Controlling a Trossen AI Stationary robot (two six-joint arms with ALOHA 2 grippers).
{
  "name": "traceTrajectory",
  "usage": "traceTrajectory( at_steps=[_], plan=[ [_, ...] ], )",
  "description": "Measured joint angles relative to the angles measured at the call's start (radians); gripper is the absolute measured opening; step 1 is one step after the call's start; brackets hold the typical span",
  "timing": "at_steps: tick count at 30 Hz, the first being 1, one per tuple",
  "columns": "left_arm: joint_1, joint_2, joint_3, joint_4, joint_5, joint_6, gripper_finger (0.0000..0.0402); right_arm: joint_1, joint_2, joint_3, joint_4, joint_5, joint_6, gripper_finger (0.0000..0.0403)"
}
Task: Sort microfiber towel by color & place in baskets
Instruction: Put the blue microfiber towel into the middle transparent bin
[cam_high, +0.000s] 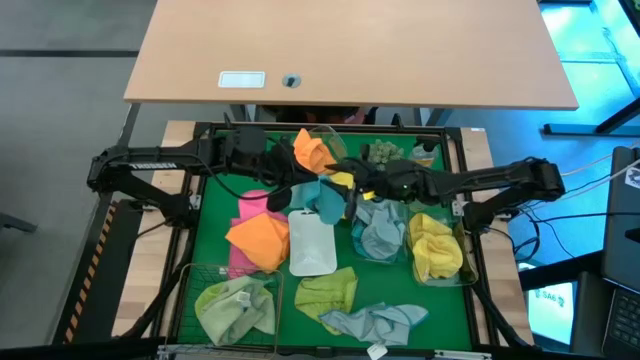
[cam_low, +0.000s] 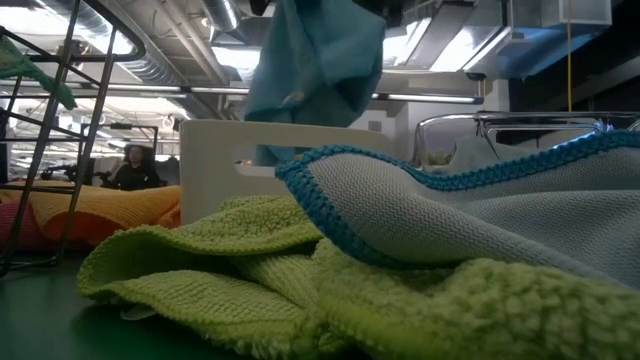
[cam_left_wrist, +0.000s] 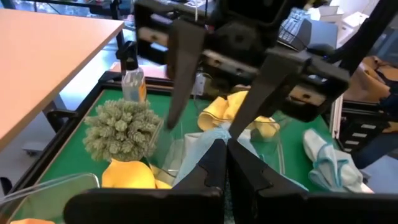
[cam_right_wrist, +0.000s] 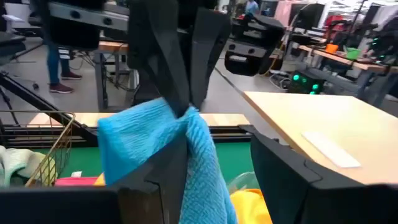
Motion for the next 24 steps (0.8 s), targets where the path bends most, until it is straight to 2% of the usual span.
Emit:
traceTrajectory(
  at_steps=[6, 10, 13, 19, 24],
  plan=[
    [-0.009, 0.000, 0.000, -0.001, -0.005, 0.000, 0.0000, -0.018, 0.044, 0.000, 0.040, -0.113, 0.002, 0.0177],
    [-0.009, 0.000, 0.000, -0.001, -0.006, 0.000, 0.0000, -0.015, 0.054, 0.000, 0.040, -0.118, 0.002, 0.0167],
    [-0.009, 0.000, 0.000, -0.001, -0.006, 0.000, 0.0000, -0.015, 0.054, 0.000, 0.041, -0.118, 0.002, 0.0129],
    [-0.009, 0.000, 0.000, -0.001, -0.015, 0.000, 0.0000, -0.016, 0.054, 0.000, 0.043, -0.118, 0.001, 0.0014],
    [-0.009, 0.000, 0.000, -0.001, -0.044, 0.000, 0.0013, -0.016, 0.042, 0.000, 0.024, -0.118, -0.001, 0.0022]
  ],
)
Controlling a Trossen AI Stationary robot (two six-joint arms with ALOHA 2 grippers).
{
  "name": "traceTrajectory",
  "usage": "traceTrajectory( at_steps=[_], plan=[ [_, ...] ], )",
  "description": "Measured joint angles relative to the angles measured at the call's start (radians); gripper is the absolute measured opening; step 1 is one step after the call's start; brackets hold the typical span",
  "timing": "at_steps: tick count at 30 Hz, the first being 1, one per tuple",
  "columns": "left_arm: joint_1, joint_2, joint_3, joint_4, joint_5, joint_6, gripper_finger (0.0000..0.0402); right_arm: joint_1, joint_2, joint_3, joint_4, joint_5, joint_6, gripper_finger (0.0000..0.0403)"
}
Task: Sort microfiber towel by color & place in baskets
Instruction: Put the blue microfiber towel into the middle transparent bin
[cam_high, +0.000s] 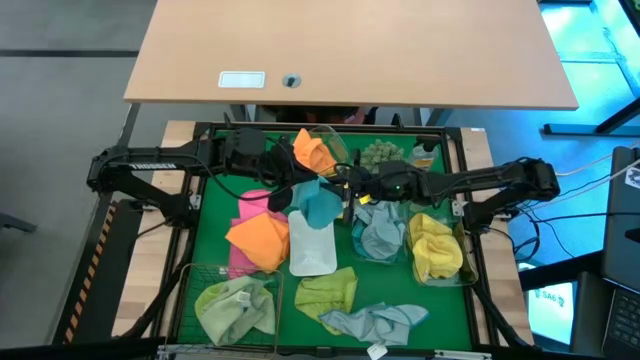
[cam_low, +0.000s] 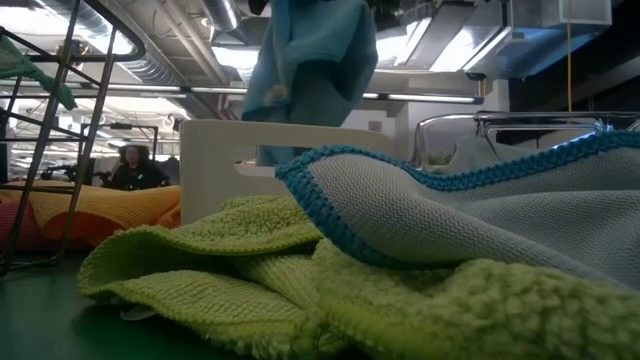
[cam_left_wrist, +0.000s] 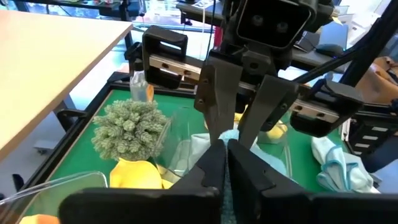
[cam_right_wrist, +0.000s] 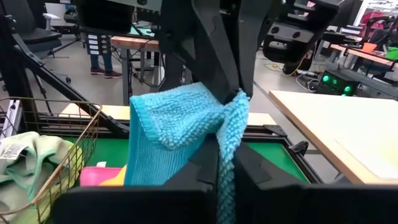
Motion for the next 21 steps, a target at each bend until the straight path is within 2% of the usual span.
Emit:
traceTrajectory(
  at_steps=[4, 10, 21],
  plan=[
    [0.000, 0.000, 0.000, 0.000, -0.044, -0.001, 0.0048, 0.000, -0.039, 0.000, -0.069, 0.000, 0.000, 0.0006],
    [0.000, 0.000, 0.000, -0.008, -0.089, 0.000, 0.0094, 0.000, -0.128, 0.000, -0.185, 0.000, 0.026, 0.0009],
    [0.000, 0.000, 0.000, -0.025, -0.105, 0.000, 0.0104, 0.000, -0.384, 0.000, -0.452, -0.017, 0.179, 0.0004]
  ],
)
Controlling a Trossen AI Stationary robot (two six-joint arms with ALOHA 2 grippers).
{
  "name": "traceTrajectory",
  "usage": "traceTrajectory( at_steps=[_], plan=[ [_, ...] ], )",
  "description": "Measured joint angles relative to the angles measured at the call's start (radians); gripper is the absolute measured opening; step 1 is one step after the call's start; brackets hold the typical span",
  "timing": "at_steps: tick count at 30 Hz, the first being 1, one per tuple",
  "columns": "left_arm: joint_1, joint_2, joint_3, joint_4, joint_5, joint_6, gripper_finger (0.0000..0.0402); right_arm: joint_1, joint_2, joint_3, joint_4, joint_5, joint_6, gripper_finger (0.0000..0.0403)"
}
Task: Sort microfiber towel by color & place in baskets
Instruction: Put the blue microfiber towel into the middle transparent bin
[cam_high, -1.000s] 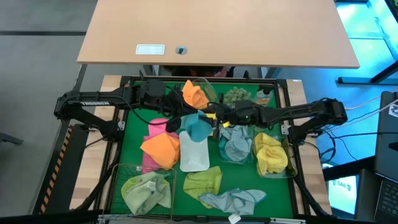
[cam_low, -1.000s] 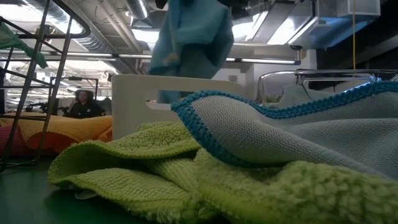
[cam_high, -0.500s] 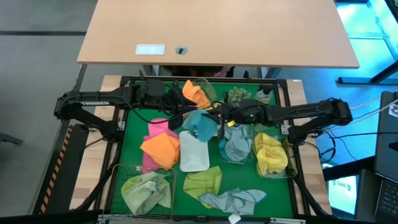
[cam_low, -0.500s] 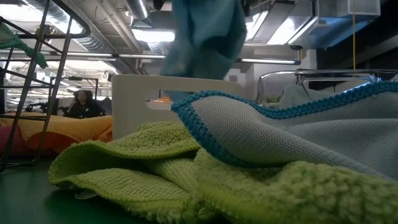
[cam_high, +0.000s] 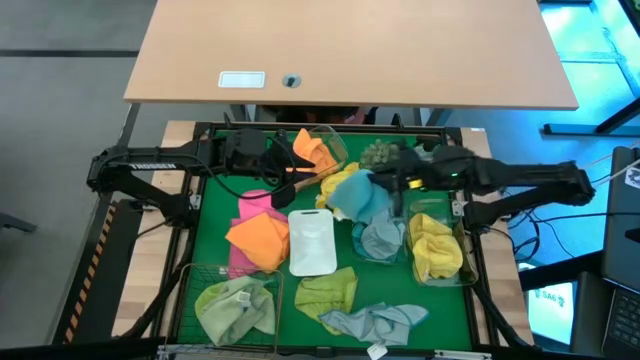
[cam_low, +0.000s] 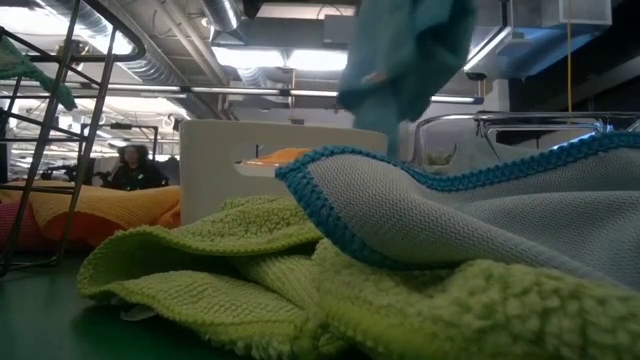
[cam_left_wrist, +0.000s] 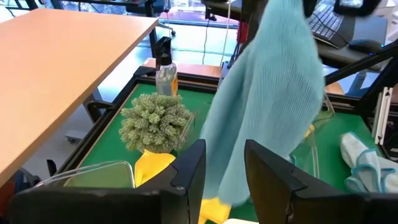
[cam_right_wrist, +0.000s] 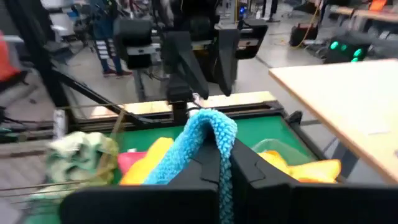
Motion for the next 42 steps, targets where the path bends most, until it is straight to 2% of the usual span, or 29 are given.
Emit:
traceTrajectory(
  at_steps=[9, 16, 21, 27, 31, 35, 42],
  plan=[
    [0.000, 0.000, 0.000, -0.002, 0.000, 0.000, 0.0105, 0.000, -0.183, 0.000, -0.063, -0.167, 0.169, 0.0003],
    [0.000, 0.000, 0.000, -0.016, 0.000, 0.000, 0.0104, 0.000, -0.278, 0.001, -0.256, -0.185, 0.249, 0.0002],
    [0.000, 0.000, 0.000, -0.016, 0.000, 0.000, 0.0104, 0.000, -0.282, 0.000, -0.438, -0.164, 0.267, 0.0002],
    [0.000, 0.000, 0.000, -0.020, 0.000, 0.000, 0.0104, 0.000, -0.202, -0.002, -0.564, -0.166, 0.267, 0.0002],
    [0.000, 0.000, 0.000, -0.025, 0.000, 0.000, 0.0104, 0.000, -0.126, -0.032, -0.565, -0.165, 0.267, 0.0002],
    [0.000, 0.000, 0.000, -0.025, 0.000, 0.000, 0.0104, 0.000, -0.043, -0.070, -0.544, -0.150, 0.267, 0.0003],
    [0.000, 0.000, 0.000, -0.026, 0.000, 0.000, 0.0104, 0.000, 0.117, -0.117, -0.402, -0.129, 0.266, 0.0003]
  ],
)
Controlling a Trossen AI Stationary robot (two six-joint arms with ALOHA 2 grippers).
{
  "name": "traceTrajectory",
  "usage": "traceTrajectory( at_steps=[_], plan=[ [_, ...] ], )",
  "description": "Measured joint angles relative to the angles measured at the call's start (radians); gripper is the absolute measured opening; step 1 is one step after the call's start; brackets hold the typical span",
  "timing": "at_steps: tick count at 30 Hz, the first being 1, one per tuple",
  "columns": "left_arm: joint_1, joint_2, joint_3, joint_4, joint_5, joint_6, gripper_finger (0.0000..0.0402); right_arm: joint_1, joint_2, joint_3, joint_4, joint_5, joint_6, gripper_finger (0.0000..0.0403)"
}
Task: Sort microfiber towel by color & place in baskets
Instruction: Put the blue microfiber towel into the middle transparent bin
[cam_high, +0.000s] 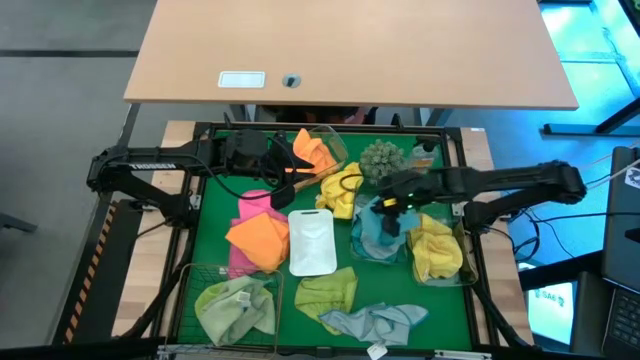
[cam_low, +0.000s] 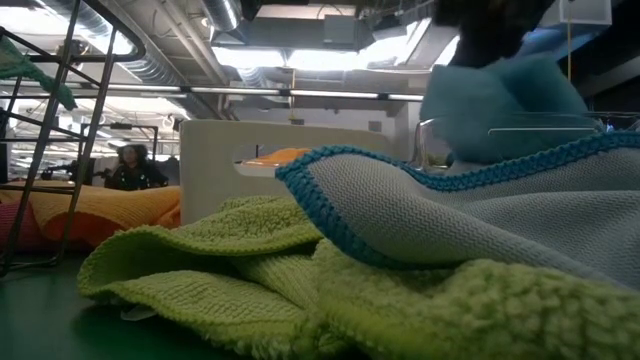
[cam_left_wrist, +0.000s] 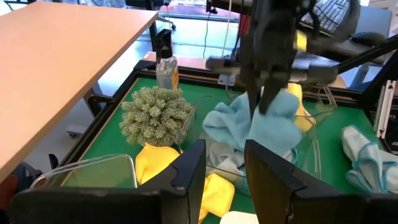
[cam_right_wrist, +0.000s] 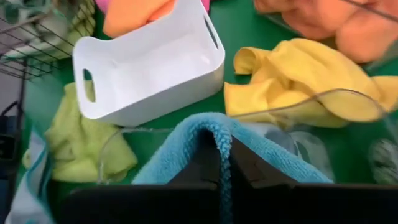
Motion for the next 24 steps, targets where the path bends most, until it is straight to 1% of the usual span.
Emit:
traceTrajectory(
  at_steps=[3, 7, 12, 18, 24],
  plan=[
    [0.000, 0.000, 0.000, -0.005, 0.000, 0.000, 0.0104, 0.000, 0.074, -0.010, 0.054, -0.003, 0.000, 0.0003],
    [0.000, 0.000, 0.000, -0.016, 0.000, 0.000, 0.0104, 0.000, 0.172, -0.010, 0.049, -0.012, 0.000, 0.0003],
    [0.000, 0.000, 0.000, -0.040, 0.000, -0.001, 0.0104, 0.000, 0.284, -0.010, 0.048, -0.065, -0.001, 0.0003],
    [0.000, 0.000, 0.000, -0.044, 0.000, 0.000, 0.0104, 0.000, 0.393, -0.010, 0.053, -0.061, -0.003, 0.0003],
    [0.000, 0.000, 0.000, -0.045, 0.000, 0.000, 0.0104, 0.000, 0.473, -0.009, 0.059, -0.027, -0.003, 0.0003]
  ],
)
